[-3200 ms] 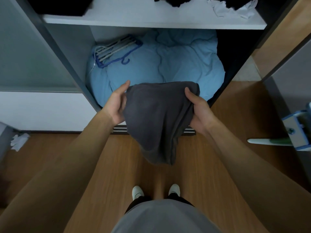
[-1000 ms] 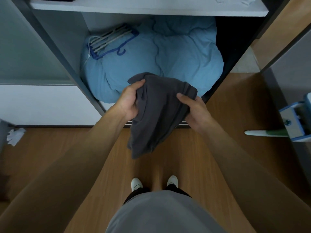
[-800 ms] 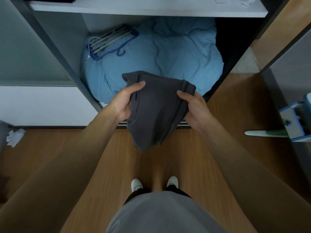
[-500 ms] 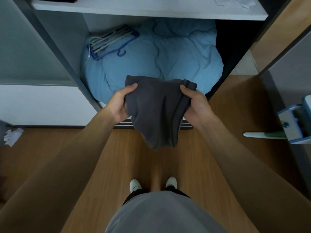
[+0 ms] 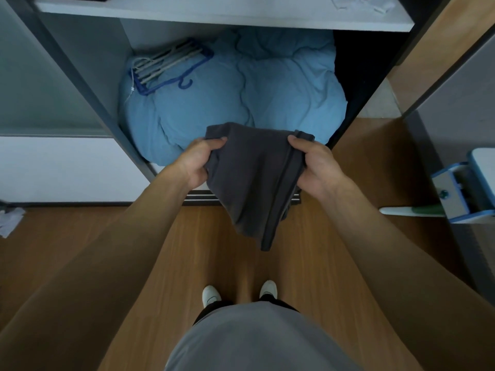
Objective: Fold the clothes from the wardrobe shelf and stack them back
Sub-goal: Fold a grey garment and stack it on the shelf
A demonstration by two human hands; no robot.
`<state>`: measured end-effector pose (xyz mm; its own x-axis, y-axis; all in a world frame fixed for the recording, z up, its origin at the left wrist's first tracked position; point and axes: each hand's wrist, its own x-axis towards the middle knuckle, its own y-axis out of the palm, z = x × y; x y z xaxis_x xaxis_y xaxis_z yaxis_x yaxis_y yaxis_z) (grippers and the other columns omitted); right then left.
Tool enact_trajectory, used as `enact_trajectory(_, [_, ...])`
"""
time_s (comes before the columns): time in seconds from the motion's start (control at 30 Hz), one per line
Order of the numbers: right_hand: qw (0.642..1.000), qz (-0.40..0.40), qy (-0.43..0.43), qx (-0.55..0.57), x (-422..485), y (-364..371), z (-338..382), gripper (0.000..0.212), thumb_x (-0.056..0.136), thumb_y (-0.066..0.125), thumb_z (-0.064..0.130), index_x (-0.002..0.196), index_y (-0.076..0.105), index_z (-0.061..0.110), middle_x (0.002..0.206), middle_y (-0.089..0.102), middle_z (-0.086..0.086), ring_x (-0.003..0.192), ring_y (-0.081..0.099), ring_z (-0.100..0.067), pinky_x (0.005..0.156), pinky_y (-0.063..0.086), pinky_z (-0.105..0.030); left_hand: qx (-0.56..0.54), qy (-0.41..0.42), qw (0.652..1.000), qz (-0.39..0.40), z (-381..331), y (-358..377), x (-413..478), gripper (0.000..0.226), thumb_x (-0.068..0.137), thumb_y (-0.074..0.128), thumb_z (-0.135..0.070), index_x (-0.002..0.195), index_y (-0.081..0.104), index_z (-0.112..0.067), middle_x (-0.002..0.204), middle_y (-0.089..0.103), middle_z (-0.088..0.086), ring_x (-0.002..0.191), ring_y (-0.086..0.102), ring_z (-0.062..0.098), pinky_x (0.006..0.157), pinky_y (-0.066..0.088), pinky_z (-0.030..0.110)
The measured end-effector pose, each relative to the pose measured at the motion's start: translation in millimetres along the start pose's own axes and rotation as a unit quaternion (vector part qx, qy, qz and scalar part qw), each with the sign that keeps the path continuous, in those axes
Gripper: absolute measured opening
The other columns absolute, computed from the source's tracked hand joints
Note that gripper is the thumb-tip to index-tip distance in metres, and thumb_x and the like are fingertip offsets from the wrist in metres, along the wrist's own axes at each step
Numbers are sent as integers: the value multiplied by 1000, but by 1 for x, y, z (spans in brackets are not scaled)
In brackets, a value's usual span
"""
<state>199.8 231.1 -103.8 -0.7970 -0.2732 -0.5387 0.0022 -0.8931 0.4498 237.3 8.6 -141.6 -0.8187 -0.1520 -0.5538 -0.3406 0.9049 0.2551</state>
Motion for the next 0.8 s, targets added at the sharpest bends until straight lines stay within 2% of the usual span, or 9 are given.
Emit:
enact_trajectory(0.17, [999, -23, 9, -20, 4, 1, -2, 19, 96, 60, 7, 113, 66, -1, 100, 76, -16, 92, 75, -28, 75, 62, -39, -1, -1, 1000, 11, -7, 4, -1, 27, 92, 69, -27, 111, 70, -9, 104, 77, 8, 93, 75, 19, 69, 59, 27])
enact_trajectory(0.27, [993, -69, 1, -92, 10, 1, -3, 21, 96, 62, 13, 113, 67, 1, 100, 76, -14, 91, 74, -27, 71, 62, -36, 27, 23, 999, -30, -10, 0, 0, 22, 89, 73, -22, 105, 70, -7, 100, 78, 9, 86, 76, 17, 63, 59, 24])
enact_trajectory(0.4, [976, -110, -25, -184, 17, -4, -8, 21, 97, 63, 22, 110, 66, 5, 99, 73, -7, 86, 71, -19, 63, 58, -26, 57, 35, 994, -89, -8, -5, 2, 36, 82, 81, -21, 110, 67, -5, 104, 76, 10, 83, 76, 17, 63, 57, 21])
enact_trajectory(0.47, [970, -128, -22, -206, 19, -6, -11, 22, 95, 66, 23, 110, 64, 7, 101, 71, -6, 86, 69, -17, 57, 56, -23, 80, 48, 989, -114, -6, -3, 2, 53, 80, 82, -25, 124, 58, -8, 120, 68, 4, 93, 72, 17, 71, 56, 22])
enact_trajectory(0.53, [968, -139, -19, -208, 19, -6, -12, 26, 93, 69, 24, 112, 62, 8, 102, 71, -6, 82, 68, -16, 52, 54, -20, 94, 64, 986, -124, -4, -4, 2, 83, 82, 81, -27, 149, 33, -20, 130, 52, 1, 111, 62, 19, 89, 53, 29])
enact_trajectory(0.6, [968, -142, -27, -205, 18, -5, -13, 35, 91, 72, 23, 119, 61, 5, 98, 71, -3, 78, 68, -13, 50, 54, -19, 115, 77, 986, -92, -4, -5, 2, 79, 87, 77, -24, 151, 31, -29, 134, 50, 4, 115, 61, 21, 99, 52, 33])
enact_trajectory(0.67, [967, -134, -49, -212, 18, -7, -13, 50, 90, 73, 22, 133, 53, 4, 99, 67, 2, 81, 67, -10, 55, 54, -19, 174, 90, 980, -41, -5, -6, -2, 65, 87, 76, -17, 145, 47, -27, 137, 54, 4, 119, 60, 19, 104, 50, 32])
enact_trajectory(0.73, [963, -111, -66, -235, 19, -9, -11, 65, 89, 74, 21, 145, 42, 15, 114, 63, 3, 97, 65, -12, 70, 56, -20, 262, 107, 959, 2, -6, -6, -4, 71, 81, 80, -10, 144, 50, -25, 138, 54, -1, 123, 54, 14, 107, 45, 27])
enact_trajectory(0.8, [953, -70, -75, -286, 21, -10, -8, 61, 85, 78, 19, 140, 52, 19, 126, 61, -1, 108, 63, -16, 88, 56, -26, 349, 121, 929, 13, -8, -6, -5, 82, 76, 83, -7, 147, 45, -25, 138, 51, -4, 125, 50, 12, 107, 42, 24])
